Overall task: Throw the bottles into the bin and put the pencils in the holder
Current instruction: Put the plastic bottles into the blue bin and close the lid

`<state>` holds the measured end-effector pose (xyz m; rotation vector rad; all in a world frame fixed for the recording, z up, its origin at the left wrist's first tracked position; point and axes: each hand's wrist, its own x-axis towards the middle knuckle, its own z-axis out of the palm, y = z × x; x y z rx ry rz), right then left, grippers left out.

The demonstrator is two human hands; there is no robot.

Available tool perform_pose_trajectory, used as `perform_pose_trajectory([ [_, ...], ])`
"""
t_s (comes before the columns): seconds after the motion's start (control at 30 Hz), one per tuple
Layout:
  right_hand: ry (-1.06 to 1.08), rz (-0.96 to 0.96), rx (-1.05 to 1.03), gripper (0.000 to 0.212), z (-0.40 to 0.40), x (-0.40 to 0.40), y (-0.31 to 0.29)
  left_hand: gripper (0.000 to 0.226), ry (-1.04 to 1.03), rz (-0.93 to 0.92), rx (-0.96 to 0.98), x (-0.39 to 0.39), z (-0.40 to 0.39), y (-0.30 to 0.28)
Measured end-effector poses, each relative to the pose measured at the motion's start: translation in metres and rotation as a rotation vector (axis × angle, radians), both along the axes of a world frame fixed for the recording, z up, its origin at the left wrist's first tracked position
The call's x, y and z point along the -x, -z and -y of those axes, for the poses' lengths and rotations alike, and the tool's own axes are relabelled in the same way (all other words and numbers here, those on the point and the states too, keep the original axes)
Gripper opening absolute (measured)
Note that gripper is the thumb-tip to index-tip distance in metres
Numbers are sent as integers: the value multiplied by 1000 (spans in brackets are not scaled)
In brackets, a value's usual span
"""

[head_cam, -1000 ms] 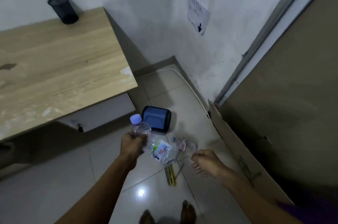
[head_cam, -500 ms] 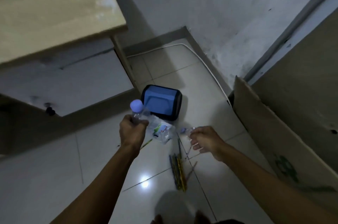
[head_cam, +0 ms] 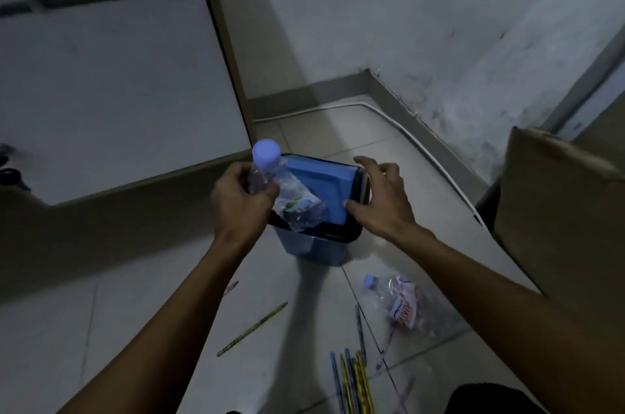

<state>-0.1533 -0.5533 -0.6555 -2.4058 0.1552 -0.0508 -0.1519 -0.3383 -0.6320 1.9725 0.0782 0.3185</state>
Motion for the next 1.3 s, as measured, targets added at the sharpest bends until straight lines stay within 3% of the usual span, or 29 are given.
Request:
perform_pose_trajectory([
  [0.13,-27,44,161,79,-6,-11,16,26,20,83,19,2,0,12],
  [0.33,4,166,222,66,-13,-19,33,29,46,189,-34,-1,-1,13],
  [0.6,60,357,168,35,-22,-27,50,35,117,352,-173,0,9,29],
  [0.8,72,463,72,20,-22,-25,61,40,82,429,-151,-3,14,43],
  [1.1,13,538,-53,17,-18,-24,65,48,225,158,-181,-27,27,89],
  [1.3,8,566,-62,15,-18,-24,69,62,252,74,-384,-38,22,105],
])
